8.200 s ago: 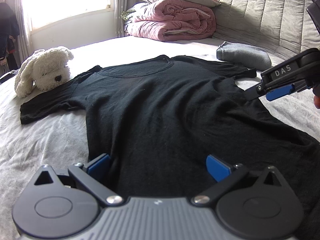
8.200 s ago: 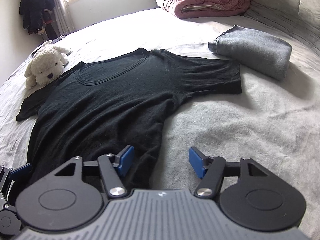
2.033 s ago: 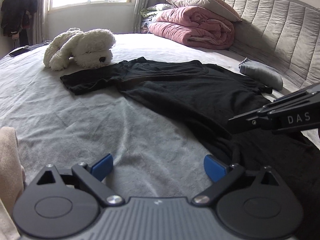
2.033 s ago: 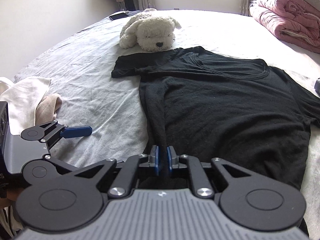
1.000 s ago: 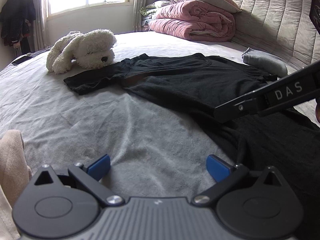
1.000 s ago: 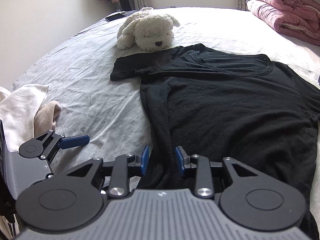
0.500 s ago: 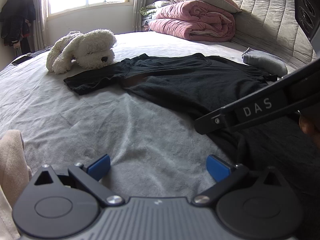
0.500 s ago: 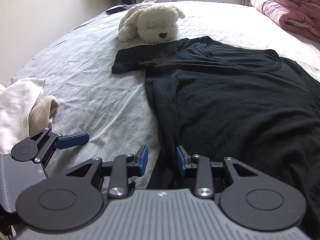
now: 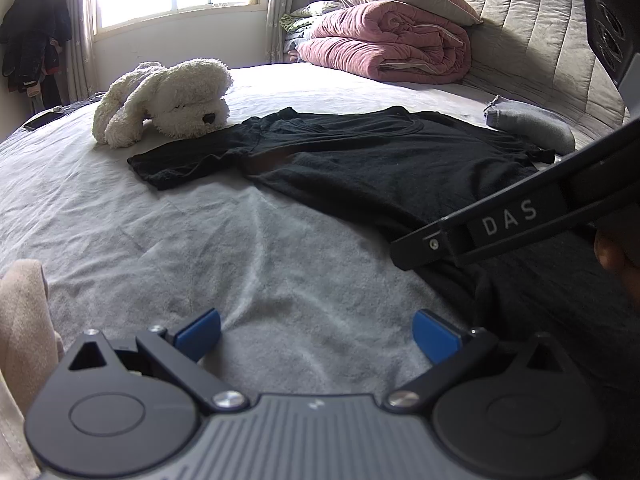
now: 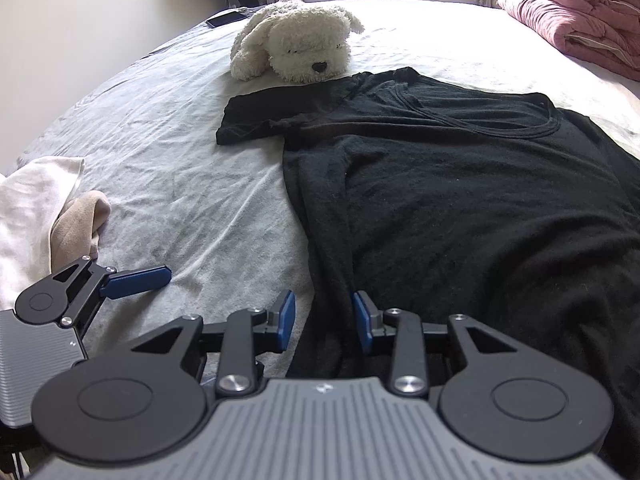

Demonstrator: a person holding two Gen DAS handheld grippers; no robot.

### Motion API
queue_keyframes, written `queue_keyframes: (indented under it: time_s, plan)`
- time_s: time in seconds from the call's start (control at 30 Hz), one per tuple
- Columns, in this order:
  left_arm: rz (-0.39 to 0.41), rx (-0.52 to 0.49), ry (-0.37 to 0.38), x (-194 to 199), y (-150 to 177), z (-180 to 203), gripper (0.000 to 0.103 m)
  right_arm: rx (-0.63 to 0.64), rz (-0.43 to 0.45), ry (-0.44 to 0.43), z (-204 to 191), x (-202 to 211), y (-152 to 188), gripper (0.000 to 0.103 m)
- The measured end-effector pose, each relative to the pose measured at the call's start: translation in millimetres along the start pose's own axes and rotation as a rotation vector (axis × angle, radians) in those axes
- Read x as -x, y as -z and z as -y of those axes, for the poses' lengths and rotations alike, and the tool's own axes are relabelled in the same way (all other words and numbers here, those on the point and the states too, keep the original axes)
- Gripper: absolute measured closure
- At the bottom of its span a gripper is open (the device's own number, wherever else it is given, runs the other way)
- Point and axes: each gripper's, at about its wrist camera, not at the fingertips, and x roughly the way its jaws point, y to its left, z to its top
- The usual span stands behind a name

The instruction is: Fold clothes

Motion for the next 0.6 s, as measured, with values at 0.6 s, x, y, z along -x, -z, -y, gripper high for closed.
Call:
queue_keyframes:
  time_s: [0.6]
  plan:
    - [0.000, 0.000, 0.000, 0.3, 0.2, 0.4, 0.000, 0.004, -0.002, 0.002, -0.4, -1.7, 0.2, 0.066]
